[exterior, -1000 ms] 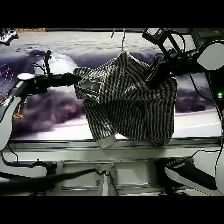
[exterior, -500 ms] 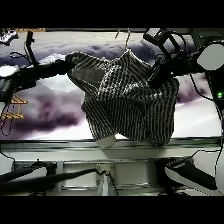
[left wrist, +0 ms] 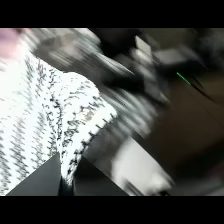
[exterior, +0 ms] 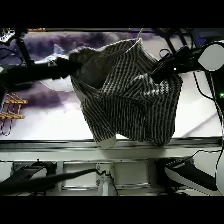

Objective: Fold the clothes and pants, and hang the long-sleeved shirts on hangers.

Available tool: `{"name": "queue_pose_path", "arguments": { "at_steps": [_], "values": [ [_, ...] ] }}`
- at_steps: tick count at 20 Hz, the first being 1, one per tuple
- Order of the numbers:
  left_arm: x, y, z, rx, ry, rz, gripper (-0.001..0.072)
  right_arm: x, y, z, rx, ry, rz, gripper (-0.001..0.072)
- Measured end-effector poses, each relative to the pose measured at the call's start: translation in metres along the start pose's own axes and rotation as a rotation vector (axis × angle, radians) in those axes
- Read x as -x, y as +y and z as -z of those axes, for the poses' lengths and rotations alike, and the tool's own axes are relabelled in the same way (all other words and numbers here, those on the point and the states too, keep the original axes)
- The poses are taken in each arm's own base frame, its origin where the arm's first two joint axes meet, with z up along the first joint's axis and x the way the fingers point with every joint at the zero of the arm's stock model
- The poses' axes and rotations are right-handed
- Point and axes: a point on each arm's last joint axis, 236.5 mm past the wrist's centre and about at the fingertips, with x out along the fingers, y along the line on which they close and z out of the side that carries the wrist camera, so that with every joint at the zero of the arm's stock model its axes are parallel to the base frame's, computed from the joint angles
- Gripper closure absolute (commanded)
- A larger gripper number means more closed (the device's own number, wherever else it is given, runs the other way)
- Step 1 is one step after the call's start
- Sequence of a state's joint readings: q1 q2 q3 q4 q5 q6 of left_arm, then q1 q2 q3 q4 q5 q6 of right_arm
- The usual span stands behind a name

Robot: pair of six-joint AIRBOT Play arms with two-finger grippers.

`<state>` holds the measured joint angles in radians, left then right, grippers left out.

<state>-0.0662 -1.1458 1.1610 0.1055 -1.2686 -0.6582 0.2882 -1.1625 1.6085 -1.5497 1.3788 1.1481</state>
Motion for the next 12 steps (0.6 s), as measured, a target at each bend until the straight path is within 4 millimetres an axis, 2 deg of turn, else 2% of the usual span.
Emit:
{"name": "queue_pose_path", "arguments": {
  "at_steps": [1, 2, 3, 4, 5, 7, 10, 12],
  "values": [
    [-0.009, -0.019, 0.011, -0.021, 0.043, 0.051, 0.0680, 0.006, -0.004, -0.003, -0.035, -0.015, 0.020, 0.0683],
    [-0.018, -0.035, 0.023, -0.038, 0.087, 0.092, 0.0616, 0.014, -0.010, -0.006, -0.072, -0.037, 0.046, 0.0684],
    [-0.027, -0.049, 0.036, -0.059, 0.135, 0.128, 0.0354, 0.024, -0.015, -0.010, -0.105, -0.062, 0.069, 0.0684],
    [-0.034, -0.065, 0.055, -0.077, 0.201, 0.173, 0.0147, 0.036, -0.025, -0.015, -0.149, -0.100, 0.113, 0.0684],
    [-0.043, -0.074, 0.066, -0.098, 0.238, 0.186, 0.0119, 0.050, -0.034, -0.018, -0.186, -0.137, 0.154, 0.0684],
    [-0.059, -0.085, 0.088, -0.141, 0.302, 0.189, 0.0119, 0.077, -0.041, -0.021, -0.240, -0.196, 0.195, 0.0684],
    [-0.080, -0.091, 0.098, -0.189, 0.311, 0.162, 0.0120, 0.121, -0.050, -0.013, -0.317, -0.266, 0.263, 0.0684],
    [-0.087, -0.095, 0.102, -0.207, 0.312, 0.153, 0.0122, 0.151, -0.057, 0.001, -0.370, -0.295, 0.316, 0.0684]
  ]
}}
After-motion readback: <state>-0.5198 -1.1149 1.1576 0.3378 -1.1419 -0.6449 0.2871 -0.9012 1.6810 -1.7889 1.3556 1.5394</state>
